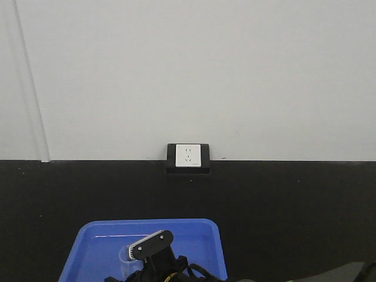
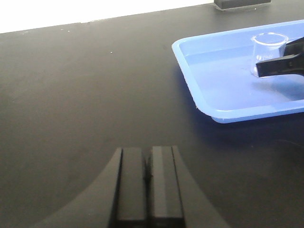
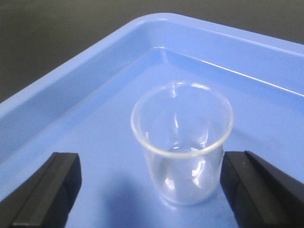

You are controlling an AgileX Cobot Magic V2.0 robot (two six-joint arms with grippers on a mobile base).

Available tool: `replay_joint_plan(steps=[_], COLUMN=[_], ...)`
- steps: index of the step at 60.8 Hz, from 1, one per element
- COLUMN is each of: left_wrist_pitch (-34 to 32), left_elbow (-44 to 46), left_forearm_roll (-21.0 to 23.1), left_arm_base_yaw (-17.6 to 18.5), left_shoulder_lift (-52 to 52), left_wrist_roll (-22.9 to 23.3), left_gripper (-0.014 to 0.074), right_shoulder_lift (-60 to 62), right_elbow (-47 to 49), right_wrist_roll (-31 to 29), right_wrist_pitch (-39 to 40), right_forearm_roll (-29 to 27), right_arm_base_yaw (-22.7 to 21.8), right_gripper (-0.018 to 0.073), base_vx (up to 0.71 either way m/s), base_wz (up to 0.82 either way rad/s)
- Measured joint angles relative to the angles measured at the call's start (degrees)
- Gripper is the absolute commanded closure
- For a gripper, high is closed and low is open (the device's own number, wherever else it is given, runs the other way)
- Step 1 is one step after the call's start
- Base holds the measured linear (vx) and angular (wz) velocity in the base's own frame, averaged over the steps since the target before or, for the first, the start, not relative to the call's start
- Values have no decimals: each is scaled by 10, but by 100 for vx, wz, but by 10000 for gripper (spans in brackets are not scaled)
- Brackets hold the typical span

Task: Move beaker to silver tray on left bench
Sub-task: 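Lower the right gripper over the beaker in the blue tray and close, then lift the beaker out of the blue tray with the right gripper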

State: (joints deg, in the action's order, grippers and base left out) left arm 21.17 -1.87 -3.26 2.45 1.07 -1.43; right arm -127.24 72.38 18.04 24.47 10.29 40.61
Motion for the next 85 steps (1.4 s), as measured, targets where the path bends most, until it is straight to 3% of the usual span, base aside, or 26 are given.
replay_joint_plan(steps=[15, 33, 42, 49, 52, 63, 85], left_wrist_pitch=[0, 0, 0, 0, 0, 0, 0], left_elbow=[0, 0, 0, 0, 0, 0, 0], left_forearm_roll=[0, 0, 0, 0, 0, 0, 0], left_arm_base_yaw=[0, 0, 0, 0, 0, 0, 0], left_shoulder_lift=[0, 0, 0, 0, 0, 0, 0], left_wrist_roll=[0, 0, 0, 0, 0, 0, 0], left_gripper=[595, 595, 595, 595, 595, 595, 595], right_shoulder_lift=[-27, -65, -74, -74, -71, -26, 176], right_elbow=[36, 94, 116, 119, 120, 118, 117], right_wrist_roll=[0, -1, -1, -1, -1, -26, -137], right_wrist_pitch=[-8, -20, -36, -45, -55, -164, -475], right_forearm_roll=[-6, -53, -60, -61, -61, -52, -39], right_arm_base_yaw=[0, 0, -1, -3, -4, -4, -4], right_gripper=[-54, 7, 205, 509, 577, 575, 573], base_vx=[0, 0, 0, 0, 0, 0, 0], base_wz=[0, 0, 0, 0, 0, 0, 0])
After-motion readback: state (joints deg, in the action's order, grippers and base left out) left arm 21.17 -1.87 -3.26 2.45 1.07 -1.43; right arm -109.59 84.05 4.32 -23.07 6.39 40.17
